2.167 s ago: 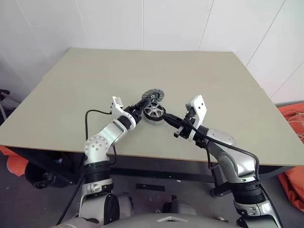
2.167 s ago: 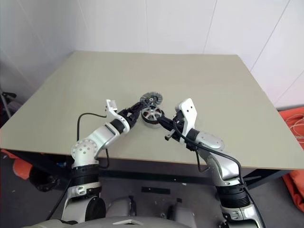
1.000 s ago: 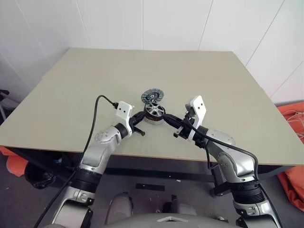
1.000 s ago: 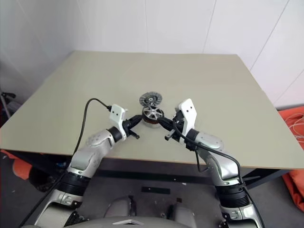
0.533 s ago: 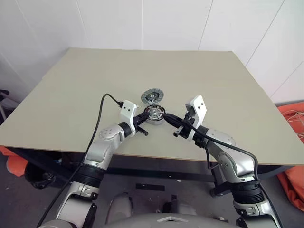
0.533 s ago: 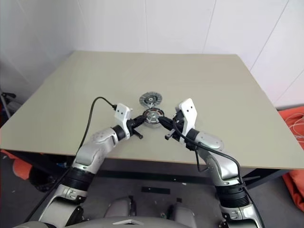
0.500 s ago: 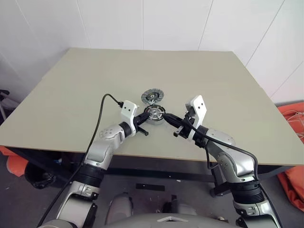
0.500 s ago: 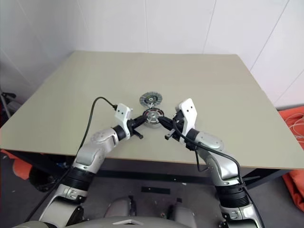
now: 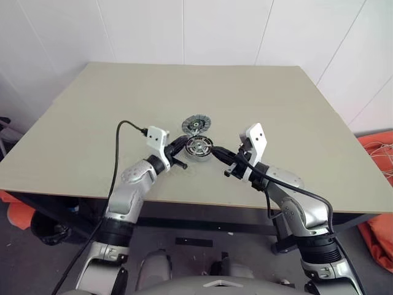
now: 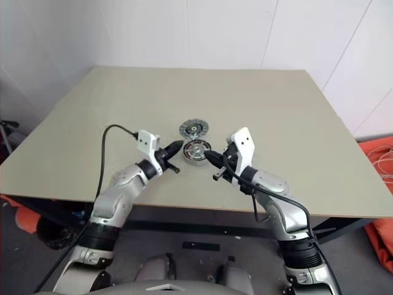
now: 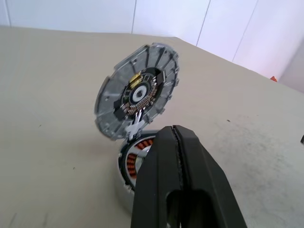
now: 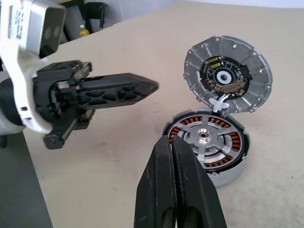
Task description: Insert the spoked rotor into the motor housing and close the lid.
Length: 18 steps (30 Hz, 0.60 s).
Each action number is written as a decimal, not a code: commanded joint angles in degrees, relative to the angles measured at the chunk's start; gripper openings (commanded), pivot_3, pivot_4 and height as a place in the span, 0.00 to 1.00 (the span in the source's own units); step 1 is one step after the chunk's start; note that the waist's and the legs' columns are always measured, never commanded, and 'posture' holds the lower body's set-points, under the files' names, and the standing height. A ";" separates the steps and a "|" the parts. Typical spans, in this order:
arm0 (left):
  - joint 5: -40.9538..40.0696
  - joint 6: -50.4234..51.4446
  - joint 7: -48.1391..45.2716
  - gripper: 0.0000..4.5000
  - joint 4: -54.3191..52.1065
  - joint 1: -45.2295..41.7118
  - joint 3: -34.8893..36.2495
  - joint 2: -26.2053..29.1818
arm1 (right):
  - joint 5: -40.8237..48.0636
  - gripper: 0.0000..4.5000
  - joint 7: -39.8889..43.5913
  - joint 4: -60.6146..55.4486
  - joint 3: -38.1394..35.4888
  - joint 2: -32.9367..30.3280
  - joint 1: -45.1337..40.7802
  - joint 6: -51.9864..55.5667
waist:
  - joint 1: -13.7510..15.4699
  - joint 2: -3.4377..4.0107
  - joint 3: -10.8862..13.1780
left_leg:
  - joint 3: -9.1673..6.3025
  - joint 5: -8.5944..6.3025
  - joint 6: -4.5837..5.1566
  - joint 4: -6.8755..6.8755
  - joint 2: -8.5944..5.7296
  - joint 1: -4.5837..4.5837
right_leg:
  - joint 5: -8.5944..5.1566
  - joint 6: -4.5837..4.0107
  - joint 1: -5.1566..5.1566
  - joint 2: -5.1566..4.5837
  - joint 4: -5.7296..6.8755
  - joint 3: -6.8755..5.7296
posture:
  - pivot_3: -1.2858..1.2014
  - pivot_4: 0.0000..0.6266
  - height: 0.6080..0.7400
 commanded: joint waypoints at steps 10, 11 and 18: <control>6.55 -7.16 11.28 0.01 -4.62 6.48 4.80 0.04 | -12.06 0.00 -3.39 22.02 6.45 5.19 -11.78 -9.94 | -0.13 0.00 0.00 | 0.00 0.00 0.00 0.04 0.01 0.02 | 0.01 0.00 -0.01 0.00 0.07 -0.01 | 0.52 0.00 1.00; 6.64 -7.26 11.52 0.01 -4.58 6.50 4.76 -0.09 | -12.87 0.00 -3.60 23.94 6.70 5.77 -12.78 -10.84 | -0.12 -0.01 0.00 | 0.00 0.01 -0.01 0.04 0.01 0.01 | 0.01 -0.02 -0.03 0.00 0.07 -0.01 | 0.52 0.00 1.00; 6.59 -7.44 11.78 0.01 -4.54 6.49 4.31 -0.61 | -15.84 0.00 -4.70 34.79 6.33 8.66 -19.88 -15.41 | -0.05 -0.01 0.00 | 0.00 0.05 -0.09 0.04 -0.01 -0.11 | 0.02 -0.04 -0.09 -0.01 0.07 -0.01 | 0.52 0.00 1.00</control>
